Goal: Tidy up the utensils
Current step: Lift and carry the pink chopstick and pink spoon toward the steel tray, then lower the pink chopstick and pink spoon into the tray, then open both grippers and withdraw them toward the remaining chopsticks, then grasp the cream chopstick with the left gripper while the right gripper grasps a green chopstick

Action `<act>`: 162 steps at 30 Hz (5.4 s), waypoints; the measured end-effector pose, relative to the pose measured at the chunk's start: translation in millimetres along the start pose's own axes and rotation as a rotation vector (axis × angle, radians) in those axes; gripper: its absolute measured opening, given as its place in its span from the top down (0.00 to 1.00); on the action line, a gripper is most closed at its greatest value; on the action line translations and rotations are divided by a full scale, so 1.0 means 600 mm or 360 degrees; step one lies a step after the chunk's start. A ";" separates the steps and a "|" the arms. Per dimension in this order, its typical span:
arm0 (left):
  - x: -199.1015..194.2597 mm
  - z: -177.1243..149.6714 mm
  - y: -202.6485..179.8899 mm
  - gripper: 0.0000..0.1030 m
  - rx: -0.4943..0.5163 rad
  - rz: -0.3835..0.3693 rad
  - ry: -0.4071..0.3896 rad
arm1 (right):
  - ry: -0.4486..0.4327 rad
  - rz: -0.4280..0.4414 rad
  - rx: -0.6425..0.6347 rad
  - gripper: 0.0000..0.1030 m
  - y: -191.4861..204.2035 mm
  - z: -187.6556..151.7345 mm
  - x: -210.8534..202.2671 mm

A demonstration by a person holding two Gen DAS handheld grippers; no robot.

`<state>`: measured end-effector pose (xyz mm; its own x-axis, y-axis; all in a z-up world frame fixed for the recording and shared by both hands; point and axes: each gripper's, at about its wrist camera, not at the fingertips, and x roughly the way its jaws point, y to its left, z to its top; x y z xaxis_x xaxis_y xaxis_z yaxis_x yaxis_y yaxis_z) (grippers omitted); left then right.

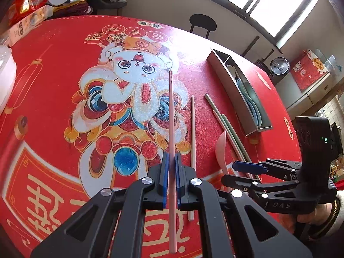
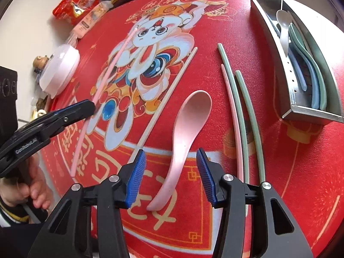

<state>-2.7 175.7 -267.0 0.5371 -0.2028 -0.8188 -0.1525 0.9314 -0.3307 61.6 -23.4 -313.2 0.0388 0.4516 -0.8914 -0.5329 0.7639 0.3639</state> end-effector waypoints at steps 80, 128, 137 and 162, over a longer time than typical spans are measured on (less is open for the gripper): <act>0.157 0.262 -0.217 0.62 0.0034 -0.0211 -0.0038 | -0.0251 -0.0256 0.0095 0.92 -0.230 0.156 -0.184; 0.158 0.015 -0.079 0.06 0.0306 0.0290 0.0216 | -0.0118 -0.0277 -0.0088 0.94 -0.122 -0.023 -0.038; 0.166 0.006 -0.090 0.06 0.0415 0.0381 0.0211 | -0.0127 -0.0248 -0.0044 0.94 -0.134 -0.043 -0.047; 0.144 -0.006 -0.097 0.36 0.0524 0.0346 0.0213 | -0.0128 -0.0226 -0.0004 0.94 -0.137 -0.044 -0.049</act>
<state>49.8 102.6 -320.3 0.4055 -0.0082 -0.9140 0.0347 0.9994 0.0064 82.1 -111.3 -324.2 0.1814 0.3747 -0.9092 -0.5192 0.8217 0.2351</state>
